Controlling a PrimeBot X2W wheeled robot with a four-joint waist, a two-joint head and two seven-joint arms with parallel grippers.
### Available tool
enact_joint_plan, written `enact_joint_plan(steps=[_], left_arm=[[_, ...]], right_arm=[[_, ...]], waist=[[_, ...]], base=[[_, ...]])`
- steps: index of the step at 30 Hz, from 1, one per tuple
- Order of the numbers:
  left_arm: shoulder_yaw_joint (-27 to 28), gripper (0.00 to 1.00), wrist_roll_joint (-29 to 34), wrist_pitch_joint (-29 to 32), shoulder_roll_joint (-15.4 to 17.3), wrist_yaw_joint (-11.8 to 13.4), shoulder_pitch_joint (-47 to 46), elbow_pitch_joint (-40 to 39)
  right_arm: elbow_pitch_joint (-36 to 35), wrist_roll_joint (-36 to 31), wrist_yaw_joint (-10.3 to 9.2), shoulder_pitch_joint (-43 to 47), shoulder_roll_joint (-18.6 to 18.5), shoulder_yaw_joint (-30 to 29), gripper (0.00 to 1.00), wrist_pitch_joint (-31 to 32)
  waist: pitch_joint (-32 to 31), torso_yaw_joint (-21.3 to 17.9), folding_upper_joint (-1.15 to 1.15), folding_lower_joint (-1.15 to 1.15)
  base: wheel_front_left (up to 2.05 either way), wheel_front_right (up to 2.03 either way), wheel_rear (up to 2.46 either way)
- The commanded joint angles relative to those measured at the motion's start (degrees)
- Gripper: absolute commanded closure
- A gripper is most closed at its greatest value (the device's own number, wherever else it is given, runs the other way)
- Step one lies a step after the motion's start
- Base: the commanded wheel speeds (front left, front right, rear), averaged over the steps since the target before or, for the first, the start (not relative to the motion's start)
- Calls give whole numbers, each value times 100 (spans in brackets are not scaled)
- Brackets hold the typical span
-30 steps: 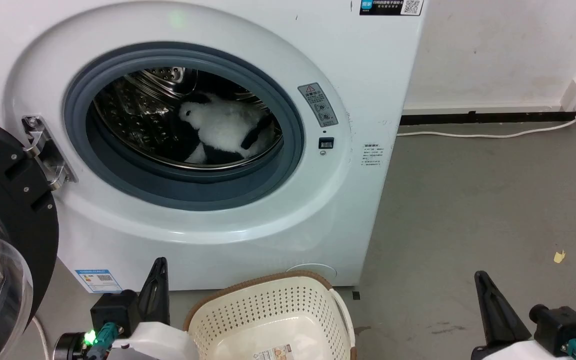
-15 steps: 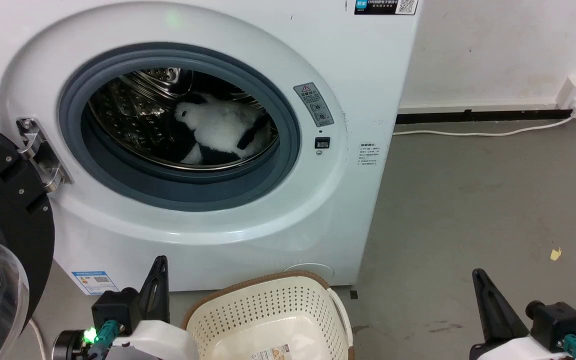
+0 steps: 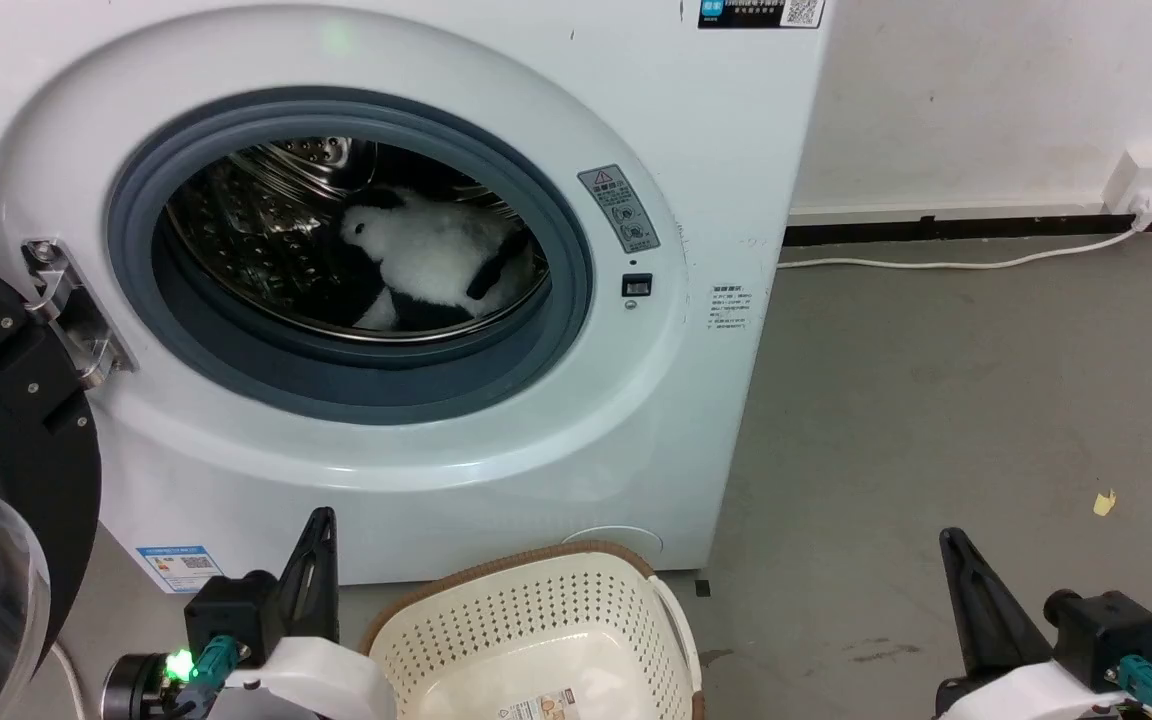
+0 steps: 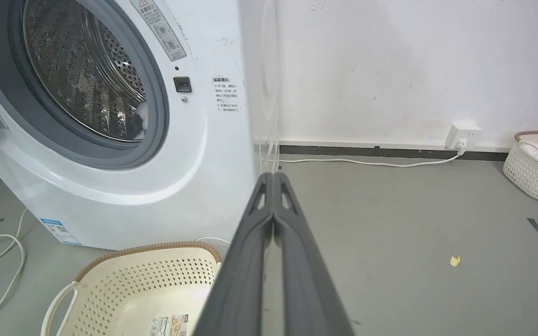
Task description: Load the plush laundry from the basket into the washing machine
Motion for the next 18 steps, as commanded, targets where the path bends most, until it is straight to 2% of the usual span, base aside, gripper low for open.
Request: enact_joint_plan(steps=[1,18], left_arm=[[28,100,65,33,-38,-39,-3,-45],[142,100,297,185,-122,-117,-4,-168]], right_arm=[[-33,-48,-2,-91,1,12,100,33],[-63,-202,-2,-201,2,40,100,187]], waist=[[1,-6,0,0],[9,-89,0,0]], base=[[0,0,0],[0,0,0]])
